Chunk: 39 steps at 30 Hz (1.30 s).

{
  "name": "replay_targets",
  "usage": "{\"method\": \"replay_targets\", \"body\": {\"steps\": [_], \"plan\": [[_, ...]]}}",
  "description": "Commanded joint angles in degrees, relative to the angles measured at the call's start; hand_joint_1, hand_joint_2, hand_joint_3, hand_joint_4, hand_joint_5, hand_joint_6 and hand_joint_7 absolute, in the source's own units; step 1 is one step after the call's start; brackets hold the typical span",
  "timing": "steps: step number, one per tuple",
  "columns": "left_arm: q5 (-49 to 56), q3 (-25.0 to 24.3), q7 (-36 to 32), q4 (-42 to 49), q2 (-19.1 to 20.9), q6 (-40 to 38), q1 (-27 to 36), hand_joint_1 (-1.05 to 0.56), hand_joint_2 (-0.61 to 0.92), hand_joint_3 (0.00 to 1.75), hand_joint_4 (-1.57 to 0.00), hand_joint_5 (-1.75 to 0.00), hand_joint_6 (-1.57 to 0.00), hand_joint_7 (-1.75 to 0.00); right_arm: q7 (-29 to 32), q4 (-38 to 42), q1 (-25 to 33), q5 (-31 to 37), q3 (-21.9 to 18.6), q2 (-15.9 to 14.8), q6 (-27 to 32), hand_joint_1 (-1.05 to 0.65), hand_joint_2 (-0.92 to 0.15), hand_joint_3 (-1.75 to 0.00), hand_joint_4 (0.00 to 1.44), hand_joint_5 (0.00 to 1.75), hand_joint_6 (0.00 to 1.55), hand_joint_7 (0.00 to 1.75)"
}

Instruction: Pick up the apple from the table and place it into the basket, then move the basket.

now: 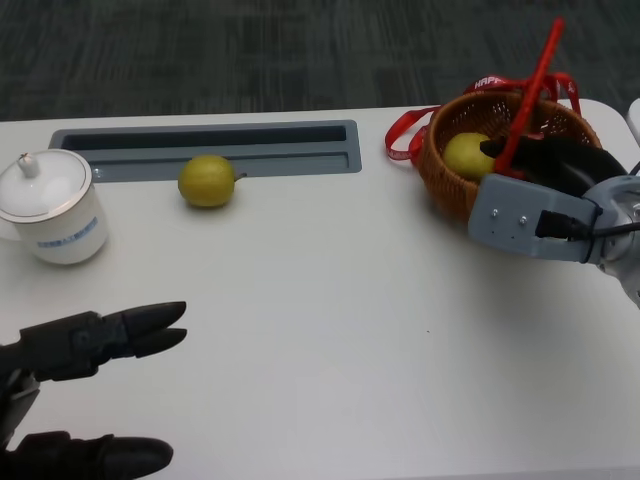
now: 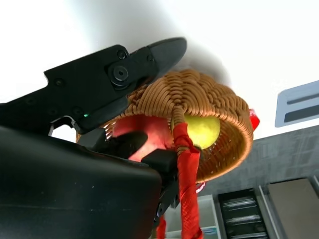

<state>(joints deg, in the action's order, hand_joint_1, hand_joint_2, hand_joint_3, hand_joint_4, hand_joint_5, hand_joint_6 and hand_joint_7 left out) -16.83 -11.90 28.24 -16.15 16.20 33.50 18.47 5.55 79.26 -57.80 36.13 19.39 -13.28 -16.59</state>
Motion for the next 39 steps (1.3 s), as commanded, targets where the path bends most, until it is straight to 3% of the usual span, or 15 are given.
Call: {"method": "replay_targets", "body": {"steps": [1, 13, 19, 33, 39], "plan": [[-0.58, 0.26, 0.42, 1.02, 0.46, 0.72, -0.67, -0.35, 0.7, 0.0, -0.88, -0.01, -0.75, 0.0, -0.99, -0.02, 0.03, -0.72, -0.29, 0.25, -2.24, -1.04, -0.85, -0.03, 0.07, 0.0, 0.02, 0.0], [0.16, 0.94, 0.64, 2.91, 0.8, 2.35, -2.43, -0.38, 0.68, 0.0, -0.91, -0.02, -0.77, -0.01, -2.99, -0.37, 0.6, -3.39, -2.59, -2.52, -5.67, -1.05, -0.88, -0.02, 0.0, 0.0, 0.0, 0.0], [0.88, 1.18, 0.41, 3.03, 1.16, 2.35, -3.02, -0.4, 0.68, 0.0, -0.91, -0.02, -0.79, -0.01, -5.35, -0.34, 0.71, -4.87, -4.19, -4.78, -4.84, -1.05, -0.91, -0.02, 0.04, 0.02, 0.0, 0.0], [0.54, 2.39, 0.66, 3.36, 1.29, 1.66, -3.85, -0.39, 0.69, 0.0, -0.9, -0.01, -0.8, -0.01, -3.82, -0.61, 0.86, -3.64, -3.36, -9.84, -4.2, -1.05, -0.9, 0.0, 0.09, 0.02, 0.08, 0.02], [0.69, 2.96, 0.42, 3.22, 1.14, 1.36, -3.89, -0.43, 0.7, 0.0, -0.9, -0.01, -0.8, -0.01, -2.75, -1.04, 1.9, -4.73, -4.25, -12.53, -7.15, -1.05, -0.92, -0.01, 0.12, 0.02, 0.08, 0.01]]}}
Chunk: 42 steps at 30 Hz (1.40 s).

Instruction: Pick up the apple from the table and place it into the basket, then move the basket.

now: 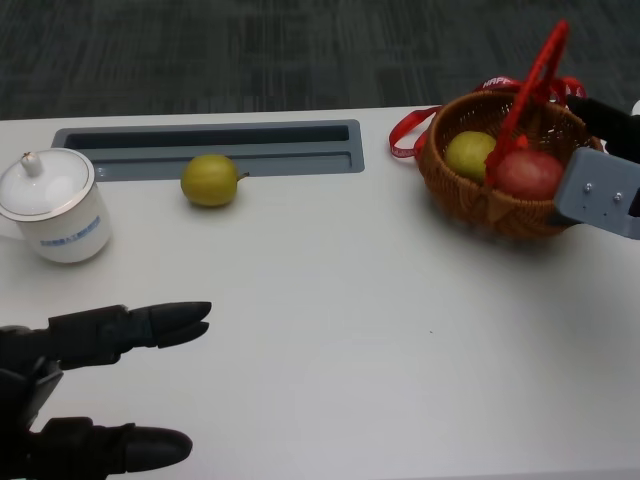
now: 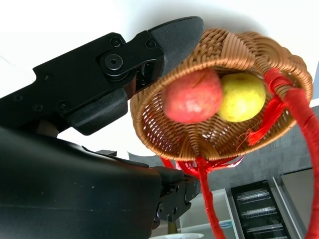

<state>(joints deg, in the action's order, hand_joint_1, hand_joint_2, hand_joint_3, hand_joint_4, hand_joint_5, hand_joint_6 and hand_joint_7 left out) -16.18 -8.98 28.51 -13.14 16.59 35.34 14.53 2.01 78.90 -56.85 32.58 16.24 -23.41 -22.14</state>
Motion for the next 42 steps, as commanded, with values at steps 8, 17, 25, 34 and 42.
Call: {"method": "replay_targets", "body": {"steps": [8, 17, 25, 34, 42], "plan": [[-0.02, 0.35, 0.2, 0.23, 0.87, -0.84, -0.24, -0.43, 0.7, 0.0, -0.91, -0.01, -0.8, -0.01, 1.21, -2.05, 3.44, -1.82, -1.8, -6.7, -8.79, -1.04, -0.91, -0.01, 0.13, 0.02, 0.08, 0.01], [-0.46, 0.41, 0.9, 1.85, 0.99, 0.22, -2.01, -0.42, 0.69, 0.0, -0.91, -0.02, -0.81, -0.01, 1.07, -5.7, 10.51, -6.42, -5.09, -10.05, -20.74, -1.03, -0.87, 0.0, 0.16, 0.01, 0.12, 0.01], [0.66, -0.7, 1.01, 4.02, 2.12, 2.2, -4.22, -0.45, 0.69, 0.0, -0.92, -0.02, -0.8, 0.0, -1.03, -14.33, 22.44, -15.39, -9.71, -7.77, -38.98, -0.84, -0.78, 0.0, 0.25, 0.02, 0.2, 0.02], [0.67, -0.7, 0.96, 4.94, 2.45, 2.97, -4.88, -0.44, 0.69, 0.0, -0.91, -0.01, -0.79, 0.0, -3.7, -25.35, 32.6, -23.7, -11.34, -0.3, -49.71, -0.64, -0.79, -0.01, 0.49, 0.06, 0.42, 0.05], [0.04, -0.94, 1.11, 5.46, 2.71, 3.39, -5.1, -0.43, 0.67, 0.0, -0.91, -0.01, -0.79, 0.0, -8.74, -34.35, 37.32, -28.57, -8.0, 5.98, -49.6, -0.62, -0.78, 0.0, 0.62, 0.04, 0.49, 0.01]]}}
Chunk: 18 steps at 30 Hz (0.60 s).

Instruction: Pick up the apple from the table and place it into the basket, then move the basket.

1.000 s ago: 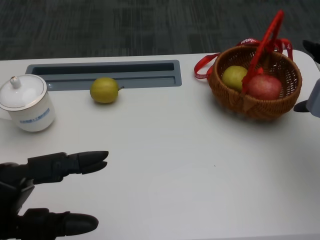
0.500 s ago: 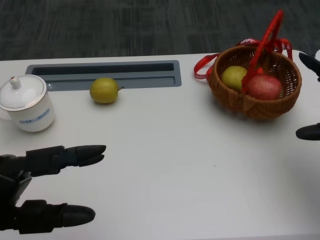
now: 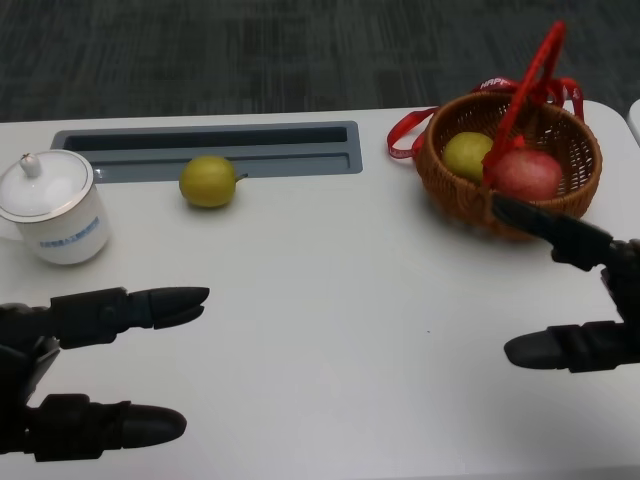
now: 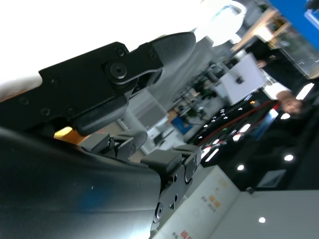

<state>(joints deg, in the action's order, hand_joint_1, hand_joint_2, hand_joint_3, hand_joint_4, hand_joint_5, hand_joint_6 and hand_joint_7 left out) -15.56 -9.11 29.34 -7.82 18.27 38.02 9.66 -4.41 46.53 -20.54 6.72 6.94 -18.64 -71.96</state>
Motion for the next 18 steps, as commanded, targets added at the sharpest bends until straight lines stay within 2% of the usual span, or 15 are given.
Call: {"method": "replay_targets", "body": {"steps": [1, 7, 12, 18], "plan": [[-0.59, -0.85, 0.24, 0.11, 1.06, 0.68, -0.19, -0.42, 0.67, 0.0, -0.91, -0.01, -0.79, 0.0, -3.27, -2.28, 1.04, -3.2, 1.84, 1.87, 0.26, -0.62, -0.79, 0.0, 0.63, 0.04, 0.49, 0.01], [0.9, -1.3, -0.59, 0.49, 0.81, 1.39, -0.52, -0.43, 0.67, 0.0, -0.9, 0.0, -0.79, 0.0, -8.6, -1.06, 0.08, -6.4, 4.52, 6.25, -0.45, -0.62, -0.81, -0.01, 0.65, 0.02, 0.54, 0.02], [2.02, -1.47, -1.29, 0.64, 0.32, 1.83, -0.57, -0.43, 0.67, 0.0, -0.88, 0.0, -0.78, 0.0, -14.2, 0.65, -0.87, -9.2, 6.69, 8.95, -0.35, -0.58, -0.85, -0.01, 0.68, 0.02, 0.61, 0.02], [2.38, -1.39, -1.66, 0.6, 0.07, 2.19, -0.11, -0.42, 0.68, 0.0, -0.85, 0.0, -0.76, 0.0, -18.52, 1.29, -1.75, -9.49, 7.77, 11.53, 1.32, -0.59, -0.86, -0.01, 0.7, 0.01, 0.61, 0.01]]}}
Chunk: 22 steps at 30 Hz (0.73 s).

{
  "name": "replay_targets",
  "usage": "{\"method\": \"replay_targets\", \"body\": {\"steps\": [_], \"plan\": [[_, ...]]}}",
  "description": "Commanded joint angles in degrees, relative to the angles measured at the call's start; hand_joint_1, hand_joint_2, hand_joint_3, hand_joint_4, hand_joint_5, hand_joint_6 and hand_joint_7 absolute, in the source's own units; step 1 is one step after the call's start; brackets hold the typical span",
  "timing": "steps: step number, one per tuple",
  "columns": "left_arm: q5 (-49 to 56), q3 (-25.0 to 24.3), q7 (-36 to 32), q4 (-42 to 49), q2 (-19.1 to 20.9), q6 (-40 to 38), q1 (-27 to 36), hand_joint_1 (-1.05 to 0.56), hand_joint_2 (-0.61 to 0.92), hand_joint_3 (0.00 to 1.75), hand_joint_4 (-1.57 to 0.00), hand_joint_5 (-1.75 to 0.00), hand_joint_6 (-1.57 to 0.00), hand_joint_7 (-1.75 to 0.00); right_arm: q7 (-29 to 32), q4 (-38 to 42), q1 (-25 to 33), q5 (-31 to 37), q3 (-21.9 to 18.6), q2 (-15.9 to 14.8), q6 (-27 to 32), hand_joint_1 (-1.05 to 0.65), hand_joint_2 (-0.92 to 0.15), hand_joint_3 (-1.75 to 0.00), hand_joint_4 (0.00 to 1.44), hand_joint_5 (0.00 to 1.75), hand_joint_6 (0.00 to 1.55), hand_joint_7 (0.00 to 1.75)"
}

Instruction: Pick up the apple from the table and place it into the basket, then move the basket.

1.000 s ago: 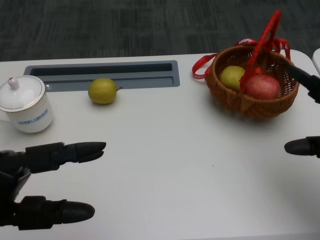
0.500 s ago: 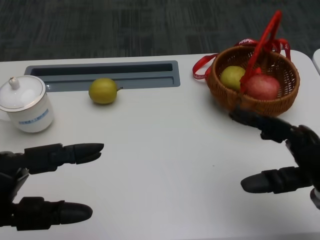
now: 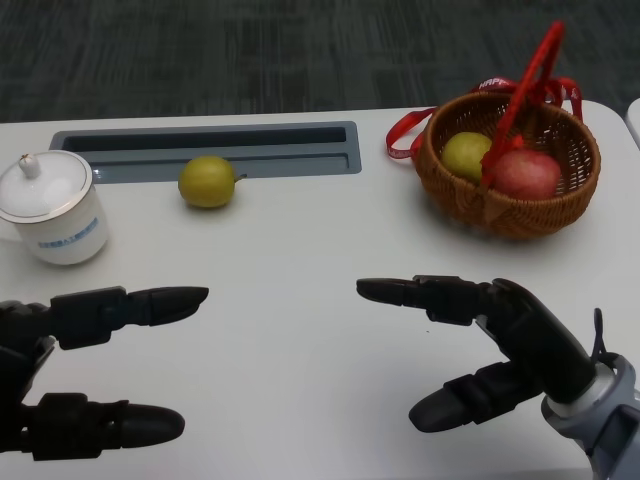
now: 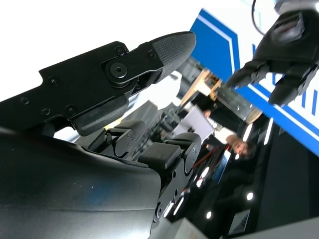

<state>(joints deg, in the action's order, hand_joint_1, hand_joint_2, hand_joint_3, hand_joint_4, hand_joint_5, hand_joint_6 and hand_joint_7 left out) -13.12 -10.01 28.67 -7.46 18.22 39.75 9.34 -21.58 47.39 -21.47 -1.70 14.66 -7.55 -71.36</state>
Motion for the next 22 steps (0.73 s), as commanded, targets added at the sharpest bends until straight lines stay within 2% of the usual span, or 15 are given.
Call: {"method": "replay_targets", "body": {"steps": [1, 10, 22], "plan": [[0.02, -0.48, -1.03, 0.13, 0.07, 0.42, 0.32, -0.41, 0.68, 0.0, -0.85, 0.0, -0.75, 0.0, -1.84, 0.62, -0.97, -1.14, 0.03, 0.88, 0.87, -0.59, -0.86, 0.0, 0.7, 0.01, 0.61, 0.01], [0.06, -0.4, -1.07, 0.08, -0.06, 1.07, 1.46, -0.41, 0.68, 0.0, -0.85, 0.0, -0.76, 0.0, -3.48, 2.54, -1.82, -1.25, -1.09, 4.87, 2.42, -0.53, -0.83, 0.0, 0.72, 0.01, 0.64, 0.01], [-0.05, 0.13, -1.09, -0.48, -0.19, 0.95, 1.84, -0.4, 0.69, 0.0, -0.86, -0.01, -0.77, -0.01, -3.84, 2.68, -3.1, -0.99, -2.54, 5.47, 2.3, -0.46, -0.82, 0.0, 0.76, 0.01, 0.7, 0.02]]}}
